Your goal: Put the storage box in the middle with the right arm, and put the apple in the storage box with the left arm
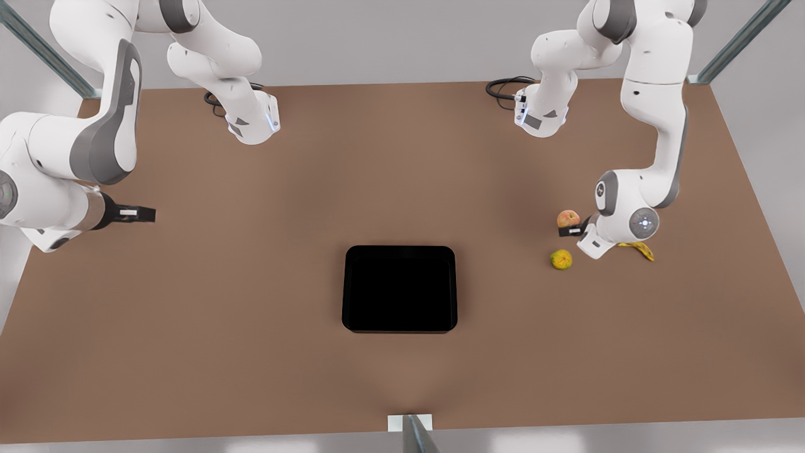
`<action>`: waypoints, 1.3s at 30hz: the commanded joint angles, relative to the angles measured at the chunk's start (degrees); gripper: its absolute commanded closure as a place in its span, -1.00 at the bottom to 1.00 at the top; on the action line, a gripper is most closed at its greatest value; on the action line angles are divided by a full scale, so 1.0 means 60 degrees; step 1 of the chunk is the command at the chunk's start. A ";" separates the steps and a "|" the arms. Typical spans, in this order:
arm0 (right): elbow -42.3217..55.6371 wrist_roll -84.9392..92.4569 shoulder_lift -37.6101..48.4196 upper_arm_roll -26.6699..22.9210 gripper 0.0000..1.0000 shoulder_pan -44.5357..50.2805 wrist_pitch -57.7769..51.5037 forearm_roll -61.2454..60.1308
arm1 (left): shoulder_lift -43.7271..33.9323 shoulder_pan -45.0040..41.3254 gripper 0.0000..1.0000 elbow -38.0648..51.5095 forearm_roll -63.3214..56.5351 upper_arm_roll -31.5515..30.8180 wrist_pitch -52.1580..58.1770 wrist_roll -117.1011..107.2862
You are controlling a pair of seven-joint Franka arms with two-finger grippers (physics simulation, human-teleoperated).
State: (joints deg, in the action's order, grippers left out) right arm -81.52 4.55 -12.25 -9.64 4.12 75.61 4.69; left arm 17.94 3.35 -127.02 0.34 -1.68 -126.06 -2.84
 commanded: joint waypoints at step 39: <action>0.0051 0.1556 -0.0272 -0.0005 -1.00 0.0016 -0.0121 -0.0063 | 0.0175 -0.0016 -0.26 -0.1183 -0.0027 0.0001 -0.1109 -0.0082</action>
State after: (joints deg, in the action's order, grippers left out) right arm -81.24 12.68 -13.93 -9.64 4.22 74.84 4.34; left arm 19.00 3.25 -134.18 -0.09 -1.62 -133.75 -3.02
